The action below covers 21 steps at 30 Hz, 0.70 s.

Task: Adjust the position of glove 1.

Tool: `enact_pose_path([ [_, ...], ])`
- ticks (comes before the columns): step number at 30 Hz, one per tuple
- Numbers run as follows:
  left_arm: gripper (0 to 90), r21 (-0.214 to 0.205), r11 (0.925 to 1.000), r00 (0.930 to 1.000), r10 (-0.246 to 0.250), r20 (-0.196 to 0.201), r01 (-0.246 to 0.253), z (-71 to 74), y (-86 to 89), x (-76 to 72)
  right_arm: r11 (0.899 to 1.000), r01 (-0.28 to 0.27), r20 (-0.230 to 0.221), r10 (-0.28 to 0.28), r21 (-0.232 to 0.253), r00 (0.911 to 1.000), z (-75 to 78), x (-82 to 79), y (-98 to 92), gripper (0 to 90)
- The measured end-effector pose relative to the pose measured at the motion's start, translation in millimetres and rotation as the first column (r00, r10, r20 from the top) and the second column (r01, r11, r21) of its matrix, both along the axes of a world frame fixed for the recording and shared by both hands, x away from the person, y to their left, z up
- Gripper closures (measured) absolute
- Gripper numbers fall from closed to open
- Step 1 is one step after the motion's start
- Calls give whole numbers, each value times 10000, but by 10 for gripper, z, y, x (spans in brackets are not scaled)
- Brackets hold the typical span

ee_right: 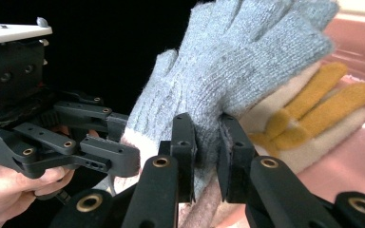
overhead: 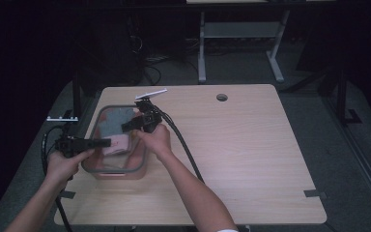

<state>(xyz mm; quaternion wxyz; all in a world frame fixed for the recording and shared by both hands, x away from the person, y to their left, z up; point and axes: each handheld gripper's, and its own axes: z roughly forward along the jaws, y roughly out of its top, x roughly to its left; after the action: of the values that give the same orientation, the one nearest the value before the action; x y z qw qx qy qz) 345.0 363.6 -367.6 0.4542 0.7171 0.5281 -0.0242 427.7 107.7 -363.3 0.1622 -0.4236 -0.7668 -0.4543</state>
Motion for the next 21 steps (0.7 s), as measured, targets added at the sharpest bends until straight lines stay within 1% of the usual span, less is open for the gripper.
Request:
enact_pose_path([
  [1, 644, 112, 9999, 9999, -10, -103, 11, -29, 25, 6, 10000, -1, -41, 1, -41, 10000, -29, 5, 29, 787],
  [2, 644, 112, 9999, 9999, -10, -103, 11, -29, 25, 6, 10000, -1, -41, 1, -41, 10000, -29, 5, 29, 787],
  [3, 644, 200, 9998, 9997, 29, -260, -24, -69, 34, 15, 9997, -86, -42, 85, -231, 10000, -61, 9, 63, 787],
  [4, 645, 300, 9995, 9996, -9, -275, 18, -94, 39, 20, 9995, -140, -53, 138, -295, 9999, -76, 10, 77, 787],
  [5, 645, 300, 9995, 9996, -9, -275, 18, -94, 39, 20, 9995, -140, -53, 138, -295, 9999, -76, 10, 77, 787],
  [7, 645, 438, 9990, 9989, 41, -468, -20, -154, 40, 30, 9986, -181, -102, 176, -492, 9998, -131, 21, 109, 787],
  [9, 642, 677, 9977, 9984, 39, -571, 0, -191, 38, 38, 9974, -213, -214, 199, -682, 9996, -191, 27, 149, 786],
  [10, 641, 712, 9975, 9980, 56, -624, -12, -209, 34, 44, 9969, -248, -250, 230, -752, 9994, -208, 29, 158, 787],
  [11, 641, 879, 9961, 9978, 19, -663, 39, -227, 38, 53, 9968, -232, -253, 213, -771, 9995, -227, 32, 169, 786],
  [12, 641, 879, 9961, 9978, 19, -663, 39, -227, 38, 53, 9968, -232, -253, 213, -771, 9995, -227, 32, 169, 786],
  [13, 639, 960, 9954, 9974, 50, -722, 20, -238, 35, 57, 9960, -248, -282, 225, -854, 9994, -256, 37, 184, 785],
  [14, 639, 1101, 9938, 9964, -22, -842, 115, -257, 33, 72, 9954, -269, -311, 242, -914, 9992, -263, 35, 189, 785],
  [15, 637, 1101, 9938, 9964, -22, -842, 115, -257, 33, 72, 9934, -317, -183, 299, -1100, 9994, -274, 31, 205, 785],
  [16, 637, 1160, 9931, 9959, -40, -903, 145, -269, 24, 77, 9934, -317, -183, 299, -1100, 9994, -274, 31, 205, 785],
  [17, 635, 1395, 9899, 9947, -93, -1027, 237, -294, 8, 89, 9912, -363, -201, 340, -1274, 9992, -296, 26, 223, 784],
  [19, 635, 1585, 9869, 9944, -144, -1046, 309, -305, 9, 94, 9897, -341, -230, 312, -1390, 9992, -319, 28, 234, 784],
  [21, 635, 1580, 9872, 9941, -31, -1080, 203, -304, 11, 93, 9890, -369, -247, 337, -1434, 9991, -337, 29, 247, 783],
])
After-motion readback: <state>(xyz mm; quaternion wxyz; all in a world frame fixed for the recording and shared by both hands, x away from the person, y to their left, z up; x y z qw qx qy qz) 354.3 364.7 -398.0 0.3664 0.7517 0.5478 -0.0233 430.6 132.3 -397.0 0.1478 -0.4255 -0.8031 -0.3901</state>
